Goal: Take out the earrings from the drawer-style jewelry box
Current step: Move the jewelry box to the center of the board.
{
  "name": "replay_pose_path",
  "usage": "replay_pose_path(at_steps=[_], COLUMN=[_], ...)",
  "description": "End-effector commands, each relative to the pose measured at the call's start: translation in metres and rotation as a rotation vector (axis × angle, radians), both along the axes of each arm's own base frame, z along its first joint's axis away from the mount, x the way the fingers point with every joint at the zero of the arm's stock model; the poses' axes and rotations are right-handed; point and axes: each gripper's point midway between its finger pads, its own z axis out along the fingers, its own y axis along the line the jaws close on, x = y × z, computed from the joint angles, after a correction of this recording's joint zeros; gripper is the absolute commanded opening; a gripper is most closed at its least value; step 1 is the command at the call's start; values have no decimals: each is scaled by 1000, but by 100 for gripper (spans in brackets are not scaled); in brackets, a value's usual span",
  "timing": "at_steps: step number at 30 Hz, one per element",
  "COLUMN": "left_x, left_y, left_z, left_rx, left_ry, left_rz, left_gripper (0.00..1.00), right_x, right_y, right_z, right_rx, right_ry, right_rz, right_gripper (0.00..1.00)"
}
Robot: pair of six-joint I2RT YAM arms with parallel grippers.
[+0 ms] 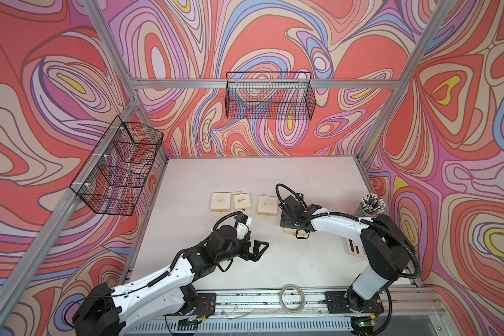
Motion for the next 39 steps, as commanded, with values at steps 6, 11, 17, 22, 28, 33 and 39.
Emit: replay_pose_path(at_steps=[6, 11, 17, 22, 28, 33, 39], left_x=[2, 2, 3, 3, 4, 5, 6], left_y=[1, 1, 1, 1, 1, 2, 3], left_z=[-2, -2, -1, -2, -1, -3, -2], left_rx=[-2, 2, 3, 8, 11, 16, 22], left_ry=[4, 4, 0, 3, 1, 3, 1], left_rz=[8, 9, 10, 11, 17, 19, 20], left_gripper=[100, 100, 100, 100, 100, 100, 100], right_x=[-5, 7, 30, 55, 82, 95, 104], right_y=[-4, -3, -4, -9, -13, -10, -12], right_z=[-26, -17, -4, -2, -6, -8, -12], right_rx=[4, -4, 1, -36, -50, -55, -58], right_ry=[63, 28, -17, -39, -36, -32, -12], right_rz=[-11, -1, 30, 54, 87, 117, 108], right_gripper=[98, 97, 95, 94, 94, 94, 98])
